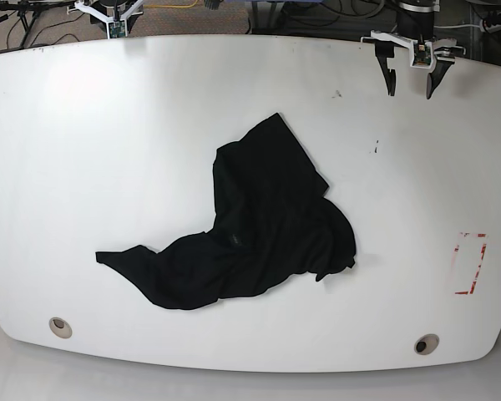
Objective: Fold the T-shirt properly
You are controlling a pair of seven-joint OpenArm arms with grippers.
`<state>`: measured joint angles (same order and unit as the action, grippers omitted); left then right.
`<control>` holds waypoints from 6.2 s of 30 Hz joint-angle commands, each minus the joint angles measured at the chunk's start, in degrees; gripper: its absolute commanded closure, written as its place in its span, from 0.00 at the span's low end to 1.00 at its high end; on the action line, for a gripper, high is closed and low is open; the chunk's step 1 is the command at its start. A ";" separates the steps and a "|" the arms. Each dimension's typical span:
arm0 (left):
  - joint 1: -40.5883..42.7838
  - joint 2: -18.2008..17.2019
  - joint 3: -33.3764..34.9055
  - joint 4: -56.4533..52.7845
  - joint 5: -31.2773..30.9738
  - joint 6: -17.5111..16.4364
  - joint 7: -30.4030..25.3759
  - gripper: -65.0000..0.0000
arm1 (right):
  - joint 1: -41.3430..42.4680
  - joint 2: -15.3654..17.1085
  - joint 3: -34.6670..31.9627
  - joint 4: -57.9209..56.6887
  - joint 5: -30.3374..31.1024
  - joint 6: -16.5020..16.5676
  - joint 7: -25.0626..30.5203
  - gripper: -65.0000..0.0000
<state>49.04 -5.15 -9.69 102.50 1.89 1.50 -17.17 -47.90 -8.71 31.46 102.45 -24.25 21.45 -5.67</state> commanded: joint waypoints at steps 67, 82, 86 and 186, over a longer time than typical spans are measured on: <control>0.33 -0.17 -0.02 1.28 0.35 0.39 -1.42 0.41 | -3.31 -0.04 -5.05 13.99 15.50 -0.49 -0.35 0.72; -3.19 -0.17 0.24 3.66 0.35 0.22 -0.37 0.41 | 6.98 0.14 -5.05 13.63 15.50 -0.49 -2.55 0.71; -5.83 -0.17 0.24 4.27 0.35 0.13 3.59 0.41 | 9.88 0.14 -5.05 13.63 15.50 -0.49 -3.60 0.71; -27.01 -0.17 1.74 3.57 0.09 0.04 26.44 0.23 | 35.72 7.96 -34.58 7.66 15.50 3.91 -23.91 1.00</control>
<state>23.03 -5.15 -7.92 104.99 1.93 1.32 9.56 -12.10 -0.93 -3.38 105.93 -8.91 25.69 -30.74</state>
